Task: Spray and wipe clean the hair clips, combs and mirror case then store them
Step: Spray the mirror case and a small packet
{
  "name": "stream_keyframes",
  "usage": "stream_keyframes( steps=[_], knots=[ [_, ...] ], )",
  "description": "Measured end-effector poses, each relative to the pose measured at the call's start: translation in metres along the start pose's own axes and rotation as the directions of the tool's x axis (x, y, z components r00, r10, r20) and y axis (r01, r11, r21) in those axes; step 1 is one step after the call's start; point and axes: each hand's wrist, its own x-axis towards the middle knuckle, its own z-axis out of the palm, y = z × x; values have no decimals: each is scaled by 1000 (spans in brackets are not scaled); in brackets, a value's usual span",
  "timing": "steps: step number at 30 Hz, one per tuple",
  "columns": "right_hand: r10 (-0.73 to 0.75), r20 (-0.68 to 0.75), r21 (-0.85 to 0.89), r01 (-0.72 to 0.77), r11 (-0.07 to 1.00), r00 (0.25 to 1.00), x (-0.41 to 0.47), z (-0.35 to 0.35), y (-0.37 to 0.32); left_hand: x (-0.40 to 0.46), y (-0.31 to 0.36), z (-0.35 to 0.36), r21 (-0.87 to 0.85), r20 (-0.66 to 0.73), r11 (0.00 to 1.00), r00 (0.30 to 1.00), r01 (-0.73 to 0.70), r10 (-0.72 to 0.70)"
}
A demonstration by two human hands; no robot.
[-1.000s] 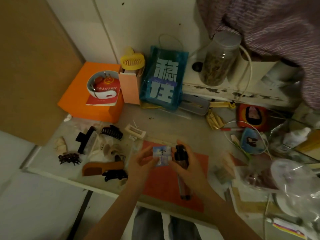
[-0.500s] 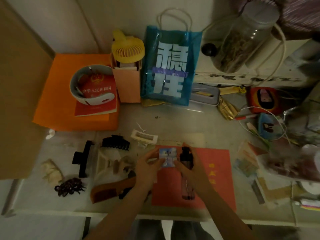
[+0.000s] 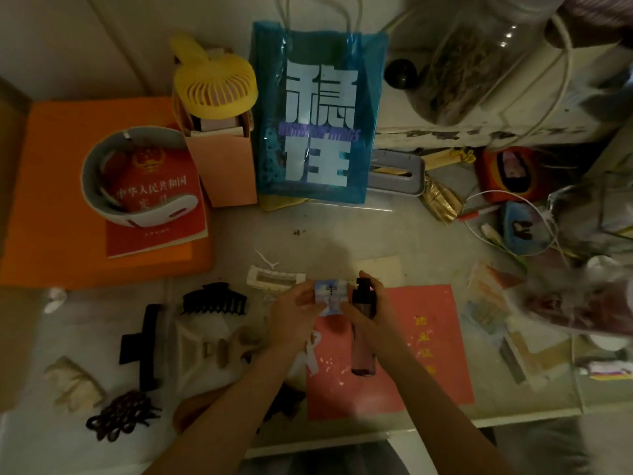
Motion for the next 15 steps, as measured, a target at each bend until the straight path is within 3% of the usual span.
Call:
stream_keyframes(
  steps=[6, 15],
  knots=[
    [26, -12, 17, -26, 1000, 1000, 7, -1, 9, 7, 2, -2, 122, 88, 987, 992, -101, 91],
    [43, 19, -21, -43, 999, 999, 11, -7, 19, 9, -2, 1, 232, 78, 967, 993, -102, 86]
  ],
)
